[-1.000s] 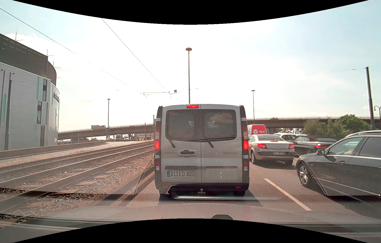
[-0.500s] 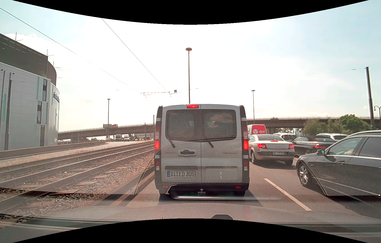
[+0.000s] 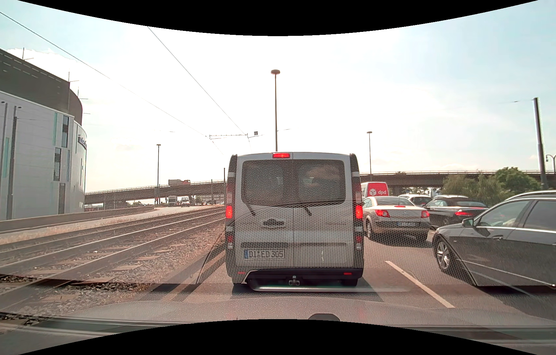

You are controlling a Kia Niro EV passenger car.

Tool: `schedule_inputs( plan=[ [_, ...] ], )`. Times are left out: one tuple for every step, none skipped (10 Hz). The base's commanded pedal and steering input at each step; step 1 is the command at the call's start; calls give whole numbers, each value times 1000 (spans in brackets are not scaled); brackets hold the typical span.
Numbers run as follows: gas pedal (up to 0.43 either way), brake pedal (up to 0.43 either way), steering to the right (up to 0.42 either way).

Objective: Follow the waypoints while adhering to traffic rules and regulations

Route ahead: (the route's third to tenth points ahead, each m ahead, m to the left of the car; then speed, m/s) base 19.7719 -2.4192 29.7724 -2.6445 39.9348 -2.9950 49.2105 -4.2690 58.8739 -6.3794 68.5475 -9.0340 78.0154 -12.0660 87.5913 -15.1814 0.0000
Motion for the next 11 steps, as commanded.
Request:
schedule_inputs(
  plan=[
    [0, 244, -3],
    [0, 250, -3],
    [0, 250, -3],
    [0, 250, -3],
    [0, 250, -3],
    [0, 250, -3],
    [0, 250, -3],
    [0, 250, -3],
    [0, 250, -3],
    [0, 250, -3],
    [0, 250, -3]
  ],
)
